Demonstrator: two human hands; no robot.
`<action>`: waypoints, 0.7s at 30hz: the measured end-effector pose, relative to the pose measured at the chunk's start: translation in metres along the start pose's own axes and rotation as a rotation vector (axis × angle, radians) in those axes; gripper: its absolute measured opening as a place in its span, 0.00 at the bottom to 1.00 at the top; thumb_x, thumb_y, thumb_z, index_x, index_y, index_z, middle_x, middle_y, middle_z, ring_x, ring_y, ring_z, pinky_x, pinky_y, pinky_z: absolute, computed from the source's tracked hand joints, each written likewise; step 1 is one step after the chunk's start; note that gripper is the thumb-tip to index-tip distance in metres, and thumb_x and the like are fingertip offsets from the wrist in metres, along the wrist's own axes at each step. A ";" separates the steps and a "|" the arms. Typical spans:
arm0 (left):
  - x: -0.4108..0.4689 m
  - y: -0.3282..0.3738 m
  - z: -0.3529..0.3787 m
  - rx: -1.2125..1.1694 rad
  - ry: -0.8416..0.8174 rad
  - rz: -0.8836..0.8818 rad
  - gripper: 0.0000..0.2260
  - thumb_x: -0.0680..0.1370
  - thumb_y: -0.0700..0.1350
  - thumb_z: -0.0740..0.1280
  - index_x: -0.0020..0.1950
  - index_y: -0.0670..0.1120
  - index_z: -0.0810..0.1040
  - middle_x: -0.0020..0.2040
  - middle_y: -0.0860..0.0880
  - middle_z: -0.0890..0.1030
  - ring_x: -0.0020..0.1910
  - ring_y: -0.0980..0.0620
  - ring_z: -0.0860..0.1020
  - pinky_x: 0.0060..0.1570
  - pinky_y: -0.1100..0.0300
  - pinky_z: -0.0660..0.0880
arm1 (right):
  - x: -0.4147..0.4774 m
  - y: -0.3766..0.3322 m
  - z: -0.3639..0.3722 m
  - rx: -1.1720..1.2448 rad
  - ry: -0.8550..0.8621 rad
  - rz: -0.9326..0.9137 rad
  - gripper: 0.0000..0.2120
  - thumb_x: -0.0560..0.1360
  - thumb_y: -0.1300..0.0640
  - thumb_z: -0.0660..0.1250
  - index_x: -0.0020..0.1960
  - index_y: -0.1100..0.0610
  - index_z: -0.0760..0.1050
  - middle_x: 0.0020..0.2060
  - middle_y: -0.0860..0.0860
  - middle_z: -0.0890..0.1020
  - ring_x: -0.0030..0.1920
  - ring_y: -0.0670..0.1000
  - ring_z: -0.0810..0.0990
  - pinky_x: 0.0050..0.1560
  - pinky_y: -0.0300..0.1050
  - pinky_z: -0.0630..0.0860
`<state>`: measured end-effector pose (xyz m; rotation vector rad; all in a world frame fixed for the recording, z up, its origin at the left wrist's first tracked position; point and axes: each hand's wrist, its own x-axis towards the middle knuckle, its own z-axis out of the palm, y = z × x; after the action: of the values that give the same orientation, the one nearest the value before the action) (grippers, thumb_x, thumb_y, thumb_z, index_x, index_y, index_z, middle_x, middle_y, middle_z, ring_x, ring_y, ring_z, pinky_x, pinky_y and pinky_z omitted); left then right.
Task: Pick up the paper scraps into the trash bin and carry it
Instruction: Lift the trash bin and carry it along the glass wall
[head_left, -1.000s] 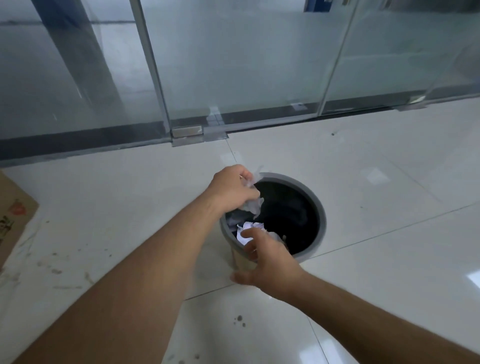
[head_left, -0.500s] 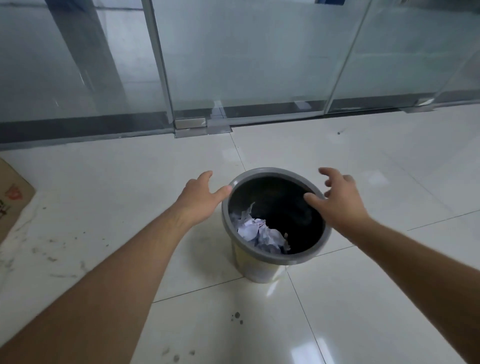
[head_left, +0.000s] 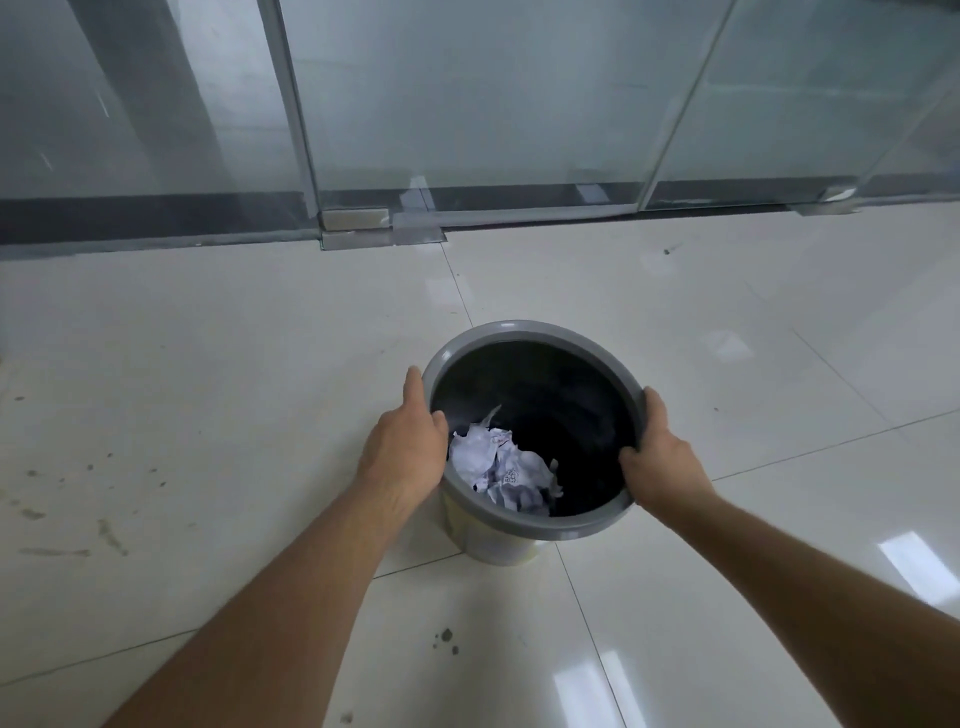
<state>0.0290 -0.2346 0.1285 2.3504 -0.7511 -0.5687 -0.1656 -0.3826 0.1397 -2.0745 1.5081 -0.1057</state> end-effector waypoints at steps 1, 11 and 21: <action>0.000 -0.001 0.001 0.021 0.021 0.015 0.21 0.81 0.47 0.55 0.73 0.54 0.55 0.43 0.41 0.81 0.37 0.40 0.81 0.38 0.45 0.82 | 0.000 0.000 0.001 0.004 0.005 -0.001 0.32 0.73 0.64 0.55 0.72 0.44 0.50 0.44 0.61 0.79 0.38 0.60 0.78 0.38 0.49 0.76; -0.002 -0.004 0.000 -0.164 -0.006 0.007 0.16 0.80 0.44 0.55 0.68 0.55 0.62 0.41 0.43 0.79 0.32 0.45 0.76 0.32 0.51 0.78 | 0.001 -0.002 0.002 0.071 0.023 0.020 0.27 0.74 0.65 0.56 0.70 0.51 0.57 0.43 0.59 0.78 0.39 0.60 0.77 0.38 0.47 0.74; -0.060 0.100 -0.173 -0.147 0.039 -0.048 0.17 0.80 0.45 0.56 0.67 0.58 0.62 0.37 0.43 0.80 0.31 0.43 0.77 0.33 0.46 0.78 | -0.071 -0.114 -0.142 0.131 -0.031 -0.032 0.27 0.73 0.64 0.58 0.70 0.50 0.59 0.40 0.57 0.77 0.34 0.56 0.75 0.35 0.45 0.70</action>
<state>0.0419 -0.1913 0.3324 2.2424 -0.6154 -0.5771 -0.1483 -0.3514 0.3326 -1.9880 1.4113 -0.1792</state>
